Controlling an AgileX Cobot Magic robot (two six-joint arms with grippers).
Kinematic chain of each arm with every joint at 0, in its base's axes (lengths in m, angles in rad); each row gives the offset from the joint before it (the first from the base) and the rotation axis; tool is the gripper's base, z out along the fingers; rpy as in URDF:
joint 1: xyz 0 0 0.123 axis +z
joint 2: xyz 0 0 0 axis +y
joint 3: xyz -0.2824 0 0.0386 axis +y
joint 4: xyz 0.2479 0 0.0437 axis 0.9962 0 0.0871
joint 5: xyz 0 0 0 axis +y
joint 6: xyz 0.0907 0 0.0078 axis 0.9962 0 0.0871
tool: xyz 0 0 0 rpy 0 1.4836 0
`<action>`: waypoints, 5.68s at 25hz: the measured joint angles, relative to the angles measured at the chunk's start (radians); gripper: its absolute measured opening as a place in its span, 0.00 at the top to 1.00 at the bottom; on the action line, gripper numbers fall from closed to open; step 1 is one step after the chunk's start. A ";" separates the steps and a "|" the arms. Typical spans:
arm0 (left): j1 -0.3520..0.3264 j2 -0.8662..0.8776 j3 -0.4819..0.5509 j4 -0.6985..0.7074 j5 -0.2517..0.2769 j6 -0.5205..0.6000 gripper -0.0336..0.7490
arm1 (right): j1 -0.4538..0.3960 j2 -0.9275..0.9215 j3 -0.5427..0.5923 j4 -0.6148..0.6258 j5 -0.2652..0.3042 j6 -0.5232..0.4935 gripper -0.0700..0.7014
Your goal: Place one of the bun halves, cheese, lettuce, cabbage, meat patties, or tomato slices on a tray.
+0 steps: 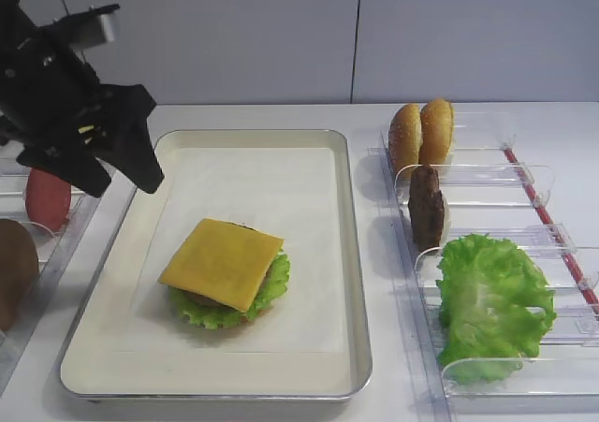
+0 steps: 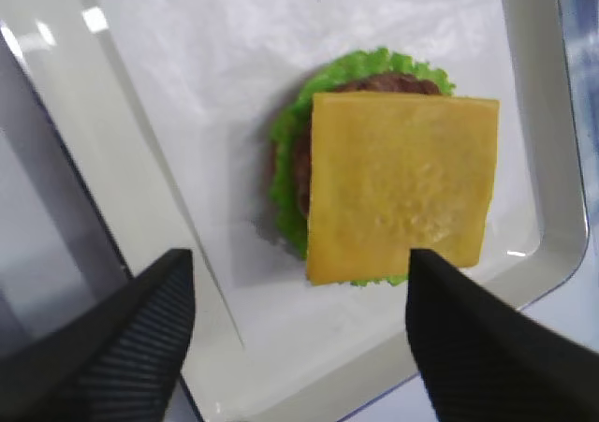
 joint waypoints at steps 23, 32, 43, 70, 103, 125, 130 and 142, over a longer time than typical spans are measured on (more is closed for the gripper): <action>-0.044 -0.814 0.281 0.456 0.048 -0.259 0.50 | 0.000 0.000 0.000 0.000 0.000 0.000 0.48; -0.044 -1.179 0.484 0.456 0.062 -0.261 0.55 | 0.000 0.000 0.000 0.000 0.000 0.000 0.48; -0.044 -1.511 0.627 0.456 0.069 -0.261 0.60 | 0.000 0.000 0.000 0.000 0.000 0.000 0.48; -0.044 -1.624 0.783 0.345 -0.019 -0.110 0.64 | 0.000 0.000 0.000 0.002 0.000 -0.002 0.48; -0.044 -1.624 0.783 0.345 -0.019 -0.110 0.64 | 0.000 0.000 0.000 0.002 0.000 -0.002 0.48; -0.044 -1.624 0.783 0.345 -0.019 -0.110 0.64 | 0.000 0.000 0.000 0.002 0.000 0.000 0.48; -0.044 -1.624 0.783 0.345 -0.019 -0.110 0.64 | 0.000 0.000 0.000 0.002 0.000 0.000 0.48; -0.044 -1.624 0.783 0.345 -0.019 -0.110 0.64 | 0.000 0.000 0.000 0.002 0.000 0.000 0.48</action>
